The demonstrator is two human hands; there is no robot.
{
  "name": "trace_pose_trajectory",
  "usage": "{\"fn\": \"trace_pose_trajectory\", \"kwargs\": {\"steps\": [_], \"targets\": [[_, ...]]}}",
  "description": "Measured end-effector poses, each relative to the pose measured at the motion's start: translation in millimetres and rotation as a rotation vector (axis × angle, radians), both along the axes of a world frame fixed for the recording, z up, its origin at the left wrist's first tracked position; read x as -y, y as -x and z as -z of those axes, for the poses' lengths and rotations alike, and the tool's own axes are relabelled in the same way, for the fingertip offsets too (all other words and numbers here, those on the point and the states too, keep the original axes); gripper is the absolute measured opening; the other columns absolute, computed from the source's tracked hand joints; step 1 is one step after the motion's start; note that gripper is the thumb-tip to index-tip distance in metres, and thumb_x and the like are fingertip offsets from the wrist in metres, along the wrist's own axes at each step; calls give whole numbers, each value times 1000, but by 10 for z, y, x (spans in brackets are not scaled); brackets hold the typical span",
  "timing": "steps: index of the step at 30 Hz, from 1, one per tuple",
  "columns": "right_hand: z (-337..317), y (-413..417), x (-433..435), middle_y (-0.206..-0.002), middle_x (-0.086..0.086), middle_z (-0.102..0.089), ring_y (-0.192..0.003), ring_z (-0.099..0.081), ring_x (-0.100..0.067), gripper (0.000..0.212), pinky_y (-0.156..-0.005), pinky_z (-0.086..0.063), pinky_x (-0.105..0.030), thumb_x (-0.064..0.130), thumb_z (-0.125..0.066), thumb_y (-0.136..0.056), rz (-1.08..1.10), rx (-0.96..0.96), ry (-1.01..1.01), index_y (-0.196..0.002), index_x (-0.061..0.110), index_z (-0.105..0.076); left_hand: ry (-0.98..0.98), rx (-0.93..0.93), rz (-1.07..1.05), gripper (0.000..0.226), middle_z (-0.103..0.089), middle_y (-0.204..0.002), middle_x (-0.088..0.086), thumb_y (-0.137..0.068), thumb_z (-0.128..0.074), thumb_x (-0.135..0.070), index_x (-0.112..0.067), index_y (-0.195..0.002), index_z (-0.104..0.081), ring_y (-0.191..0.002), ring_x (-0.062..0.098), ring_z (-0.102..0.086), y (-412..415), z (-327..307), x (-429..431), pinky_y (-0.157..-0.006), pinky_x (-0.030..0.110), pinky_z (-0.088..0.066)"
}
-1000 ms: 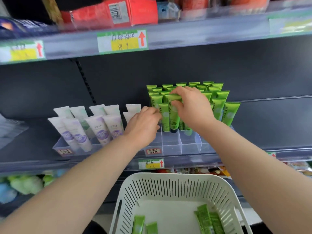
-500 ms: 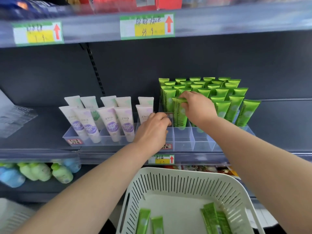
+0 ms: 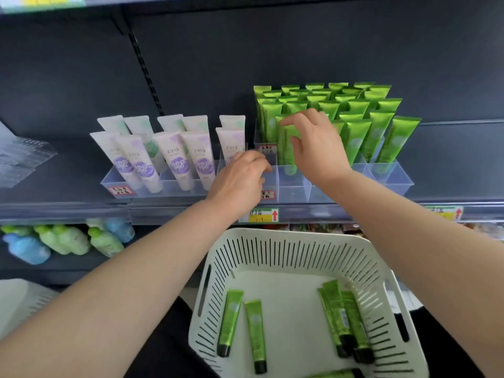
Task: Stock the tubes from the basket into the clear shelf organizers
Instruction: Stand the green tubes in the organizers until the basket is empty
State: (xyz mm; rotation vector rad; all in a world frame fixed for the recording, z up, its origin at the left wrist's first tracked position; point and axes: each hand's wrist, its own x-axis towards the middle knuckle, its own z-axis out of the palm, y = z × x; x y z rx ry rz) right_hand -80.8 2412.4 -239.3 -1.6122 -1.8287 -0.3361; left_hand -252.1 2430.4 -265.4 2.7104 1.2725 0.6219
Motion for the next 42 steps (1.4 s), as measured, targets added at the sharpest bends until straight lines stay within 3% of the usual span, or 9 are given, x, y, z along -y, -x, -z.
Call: {"fn": "trace_pose_trajectory", "kwargs": {"steps": [5,9,14,18,22,24,30,35,42], "targets": [[548,84,470,-112,-12,-59,-98,-53,-36,35,-78,-45,-49,-5,-50,-82,-86,-43,74,-112,8,-63,-19,60,-29,25,-55,-127,2,-91,-56,-5,-11,-112,-66,-117,22,-46,103,312,300,-87,39,-47],[1117,115,797,-109,-9,-61,-98,-54,-34,33,-77,-46,-48,-3,-54,-82,-69,-105,217,-109,11,-65,102,103,-106,26,-55,-127,0,-89,-56,-6,-14,-111,-66,-117,20,-47,184,772,509,-93,35,-43],[1747,188,1071,-115,0,-59,-106,-53,-27,41,-85,-42,-38,-5,-55,-78,-85,-50,457,-110,19,-65,276,-95,-176,39,-55,-123,-3,-87,-54,3,-18,-118,-62,-117,17,-47,239,1409,667,-92,28,-41],[2076,155,1152,-120,6,-55,-112,-48,-19,43,-88,-38,-34,-1,-52,-82,-74,-20,596,-116,24,-60,496,-328,-225,40,-54,-118,4,-87,-51,4,-14,-120,-61,-108,20,-50,348,1808,777,-78,26,-38],[2351,241,1197,-125,7,-51,-116,-43,-17,42,-90,-36,-33,2,-49,-85,-132,10,767,-119,27,-56,708,-391,-317,42,-51,-129,11,-86,-45,5,-8,-124,-57,-116,26,-50,457,2046,816,-95,35,-45],[2493,354,1188,-126,6,-50,-118,-42,-17,44,-92,-35,-31,2,-48,-86,-178,22,884,-122,27,-53,749,-397,-337,38,-53,-125,12,-88,-45,2,-7,-124,-56,-113,26,-52,478,2119,796,-95,38,-45],[2772,708,1142,-132,0,-47,-120,-41,-22,39,-94,-36,-37,11,-50,-91,-330,132,1068,-125,29,-54,852,-330,-424,37,-58,-120,12,-89,-42,2,-8,-123,-54,-109,27,-55,455,2227,804,-89,37,-47],[2918,854,1284,-136,-9,-36,-119,-36,-29,40,-92,-37,-44,35,-46,-94,-453,342,1117,-134,34,-45,894,-379,-417,34,-58,-119,13,-91,-45,-3,-8,-124,-51,-106,28,-56,402,2294,827,-81,33,-47],[2845,649,1279,-132,-6,-38,-117,-36,-28,24,-96,-37,-40,39,-53,-90,-353,206,1209,-112,36,-61,930,-526,-428,25,-60,-117,14,-91,-45,-1,-4,-112,-57,-106,30,-59,297,2341,896,-75,31,-44]]}}
